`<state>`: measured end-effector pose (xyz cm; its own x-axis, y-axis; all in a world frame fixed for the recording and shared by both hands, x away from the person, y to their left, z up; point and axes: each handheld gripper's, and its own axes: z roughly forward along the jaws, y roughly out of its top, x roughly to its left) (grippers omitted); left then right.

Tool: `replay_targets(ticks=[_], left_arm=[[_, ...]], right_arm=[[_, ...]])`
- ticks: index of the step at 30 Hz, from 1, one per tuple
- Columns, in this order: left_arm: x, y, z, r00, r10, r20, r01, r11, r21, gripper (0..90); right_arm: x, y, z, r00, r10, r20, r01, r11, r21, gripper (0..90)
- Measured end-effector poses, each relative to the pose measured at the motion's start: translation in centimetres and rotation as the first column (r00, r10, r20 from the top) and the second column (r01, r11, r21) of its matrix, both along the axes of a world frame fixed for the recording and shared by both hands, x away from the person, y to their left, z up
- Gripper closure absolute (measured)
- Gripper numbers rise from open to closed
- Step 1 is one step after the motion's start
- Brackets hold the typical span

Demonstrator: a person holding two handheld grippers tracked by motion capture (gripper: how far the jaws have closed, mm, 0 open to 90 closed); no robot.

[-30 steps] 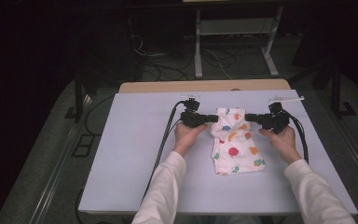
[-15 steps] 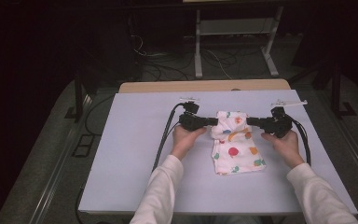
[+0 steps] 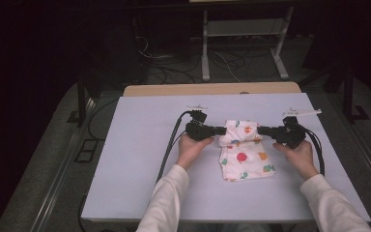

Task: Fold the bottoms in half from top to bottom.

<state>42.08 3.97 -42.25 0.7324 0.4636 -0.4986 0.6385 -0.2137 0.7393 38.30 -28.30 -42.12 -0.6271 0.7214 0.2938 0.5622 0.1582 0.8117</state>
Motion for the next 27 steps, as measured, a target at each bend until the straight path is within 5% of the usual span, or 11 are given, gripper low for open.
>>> replay_targets(ticks=[15, 27], left_arm=[[-2.1, 0.2, -1.5, 0.9998, -0.013, 0.016, 0.013, 0.9995, -0.027, 88.7], [-2.9, -0.6, -1.8, 0.998, -0.048, 0.042, 0.047, 0.9985, 0.029, 88.6]], right_arm=[[-1.4, 0.1, -0.5, 0.9991, 0.036, -0.024, -0.036, 0.9992, -0.019, 88.0], [-2.0, 0.1, -1.0, 0.9979, 0.047, -0.045, -0.05, 0.9969, -0.061, 88.0]])
